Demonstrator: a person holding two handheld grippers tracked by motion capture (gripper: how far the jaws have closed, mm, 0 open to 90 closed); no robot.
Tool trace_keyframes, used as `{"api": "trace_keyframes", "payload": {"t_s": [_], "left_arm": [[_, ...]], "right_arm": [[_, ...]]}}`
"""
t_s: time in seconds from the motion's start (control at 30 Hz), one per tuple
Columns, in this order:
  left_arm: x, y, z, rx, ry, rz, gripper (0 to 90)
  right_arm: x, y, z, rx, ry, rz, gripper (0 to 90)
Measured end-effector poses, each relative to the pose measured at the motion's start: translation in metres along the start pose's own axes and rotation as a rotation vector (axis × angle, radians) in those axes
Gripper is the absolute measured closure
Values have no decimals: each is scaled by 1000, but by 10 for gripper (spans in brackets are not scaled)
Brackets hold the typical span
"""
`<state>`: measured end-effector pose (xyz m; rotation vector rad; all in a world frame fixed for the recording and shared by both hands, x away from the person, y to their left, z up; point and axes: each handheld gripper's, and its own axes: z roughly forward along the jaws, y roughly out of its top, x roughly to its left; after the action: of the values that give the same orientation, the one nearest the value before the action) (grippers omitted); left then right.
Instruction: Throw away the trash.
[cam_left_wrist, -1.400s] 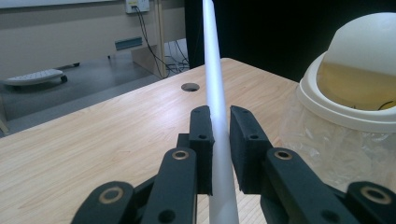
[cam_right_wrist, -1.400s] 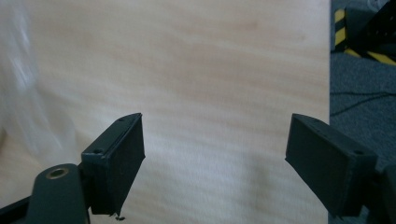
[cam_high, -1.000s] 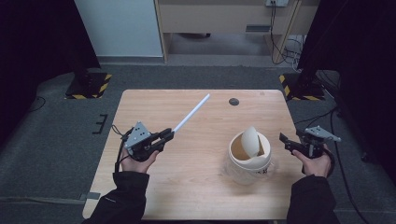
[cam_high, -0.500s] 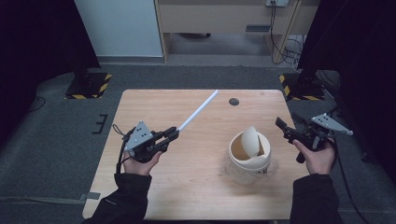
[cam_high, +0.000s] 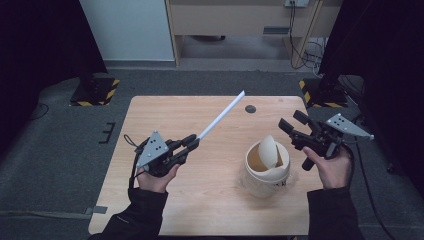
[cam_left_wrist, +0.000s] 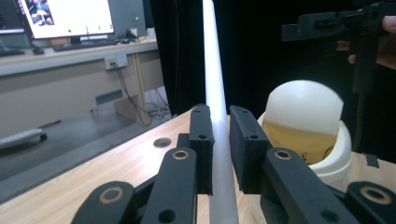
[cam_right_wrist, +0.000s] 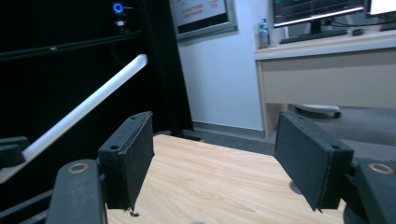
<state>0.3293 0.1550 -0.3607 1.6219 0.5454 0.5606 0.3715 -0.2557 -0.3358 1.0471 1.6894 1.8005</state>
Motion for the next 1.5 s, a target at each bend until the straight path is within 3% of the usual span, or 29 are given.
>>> {"api": "trace_keyframes", "payload": {"t_s": [0.3,0.37,0.63,0.77,0.8,0.83,0.87,0.93,0.97,1.03,1.07,1.17,1.23,1.33,1.43,1.5], "left_arm": [[-24,-7,22,12,-67,46,792],[-33,-7,29,-7,-82,56,792],[-50,-4,44,-33,-136,74,792],[-57,-6,49,-22,-162,75,792],[-57,-6,49,-22,-162,75,792],[-58,-7,49,-8,-164,75,792],[-58,-7,49,-8,-164,75,791],[-57,-9,49,10,-173,61,789],[-55,-11,48,22,-176,41,784],[-54,-13,46,33,-175,30,776],[-51,-14,44,40,-169,23,750],[-42,-21,35,63,-149,-5,730],[-28,-33,22,112,-109,-35,696],[-19,-44,14,154,-78,-48,680],[-4,-63,0,226,-27,-66,646],[5,-77,-8,269,3,-99,589]], "right_arm": [[17,-3,15,3,84,43,305],[22,-5,16,-5,123,78,314],[25,-5,17,-13,163,117,356],[26,-5,15,-29,184,139,526],[26,-5,15,-29,184,139,526],[27,-5,14,-29,196,147,618],[27,-5,14,-29,196,147,618],[29,-5,13,-39,222,180,670],[31,-5,13,-43,260,212,704],[32,-4,13,-43,273,222,736],[33,-4,11,-55,277,212,782],[31,-2,9,-54,274,217,800],[29,0,6,-82,266,209,802],[28,2,4,-97,262,203,803],[29,5,2,-107,246,162,804],[31,8,2,-121,241,127,804]]}}
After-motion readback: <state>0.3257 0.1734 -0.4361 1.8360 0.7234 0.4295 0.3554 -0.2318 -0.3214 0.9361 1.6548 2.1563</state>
